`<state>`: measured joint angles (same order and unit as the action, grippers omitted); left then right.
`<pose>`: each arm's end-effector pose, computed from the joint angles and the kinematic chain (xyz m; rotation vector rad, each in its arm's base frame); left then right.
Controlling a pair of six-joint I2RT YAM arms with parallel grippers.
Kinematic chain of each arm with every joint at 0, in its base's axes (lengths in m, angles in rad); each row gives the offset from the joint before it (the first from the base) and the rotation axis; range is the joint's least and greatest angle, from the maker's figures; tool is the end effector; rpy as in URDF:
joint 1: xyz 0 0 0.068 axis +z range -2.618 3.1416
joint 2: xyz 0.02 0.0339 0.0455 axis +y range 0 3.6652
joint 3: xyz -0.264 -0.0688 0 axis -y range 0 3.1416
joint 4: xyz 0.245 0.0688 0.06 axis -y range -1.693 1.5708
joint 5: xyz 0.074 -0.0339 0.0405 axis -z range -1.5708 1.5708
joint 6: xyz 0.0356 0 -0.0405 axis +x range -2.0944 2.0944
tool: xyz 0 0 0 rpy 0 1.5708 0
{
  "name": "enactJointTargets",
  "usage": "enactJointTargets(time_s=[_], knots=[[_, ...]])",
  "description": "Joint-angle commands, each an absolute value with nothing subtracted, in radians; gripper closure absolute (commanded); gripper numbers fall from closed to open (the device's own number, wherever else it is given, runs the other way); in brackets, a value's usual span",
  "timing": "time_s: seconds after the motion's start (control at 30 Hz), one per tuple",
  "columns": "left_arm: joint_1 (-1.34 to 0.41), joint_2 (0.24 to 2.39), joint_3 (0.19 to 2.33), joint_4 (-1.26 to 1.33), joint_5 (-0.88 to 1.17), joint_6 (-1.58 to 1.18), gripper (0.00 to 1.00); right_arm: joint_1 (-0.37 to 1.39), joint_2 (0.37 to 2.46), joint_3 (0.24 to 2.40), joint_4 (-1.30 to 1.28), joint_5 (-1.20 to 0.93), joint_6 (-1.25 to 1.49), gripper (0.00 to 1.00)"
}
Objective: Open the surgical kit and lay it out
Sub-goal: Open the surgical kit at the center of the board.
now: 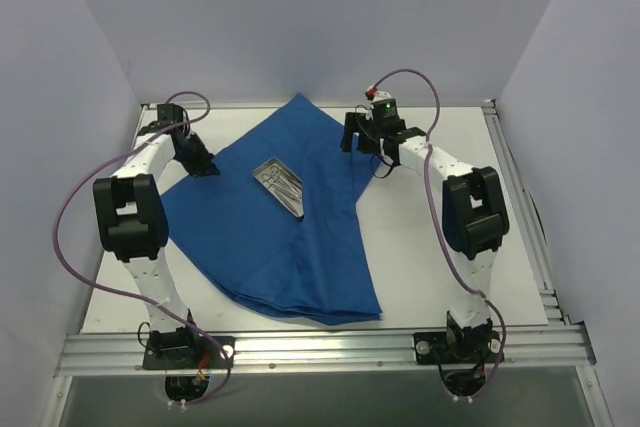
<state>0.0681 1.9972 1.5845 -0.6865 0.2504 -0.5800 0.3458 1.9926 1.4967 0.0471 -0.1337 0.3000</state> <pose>0.4266 0.0203 0.2139 -0.7841 2.5914 -0.4941 0.4411 0.1640 0.2431 -0.1336 2.0537 0.5405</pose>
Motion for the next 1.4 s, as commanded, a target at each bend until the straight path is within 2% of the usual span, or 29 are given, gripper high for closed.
enactJointTargets(time_s=[0.0, 0.2, 0.37, 0.67, 0.8, 0.83, 0.9, 1.03, 1.1, 1.37], knots=[[0.069, 2.031, 1.652, -0.68, 0.261, -0.554, 0.98, 0.313, 2.083, 1.621, 0.152, -0.284, 0.249, 0.15], [0.068, 2.074, 1.684, -0.69, 0.245, -0.542, 0.98, 0.285, 2.258, 1.762, 0.213, -0.39, 0.25, 0.16], [0.071, 2.098, 1.695, -0.689, 0.244, -0.534, 0.98, 0.285, 2.39, 1.887, 0.222, -0.443, 0.233, 0.26], [0.077, 2.134, 1.697, -0.68, 0.248, -0.549, 0.98, 0.285, 2.503, 2.035, 0.204, -0.446, 0.255, 0.38], [0.077, 2.148, 1.694, -0.678, 0.255, -0.552, 0.98, 0.285, 2.536, 2.082, 0.19, -0.449, 0.258, 0.61], [0.077, 2.148, 1.692, -0.678, 0.255, -0.552, 0.98, 0.285, 2.54, 2.088, 0.192, -0.449, 0.264, 0.72], [0.077, 2.149, 1.69, -0.677, 0.253, -0.549, 0.98, 0.285, 2.542, 2.088, 0.204, -0.457, 0.275, 0.78], [0.077, 2.146, 1.69, -0.676, 0.255, -0.548, 0.98, 0.285, 2.517, 2.088, 0.189, -0.417, 0.282, 1.0], [0.077, 2.146, 1.689, -0.681, 0.252, -0.548, 0.98, 0.285, 2.484, 2.044, 0.181, -0.353, 0.278, 1.0], [0.08, 2.138, 1.637, -0.637, 0.223, -0.569, 0.98, 0.278, 2.136, 1.809, 0.052, -0.036, 0.298, 1.0]])
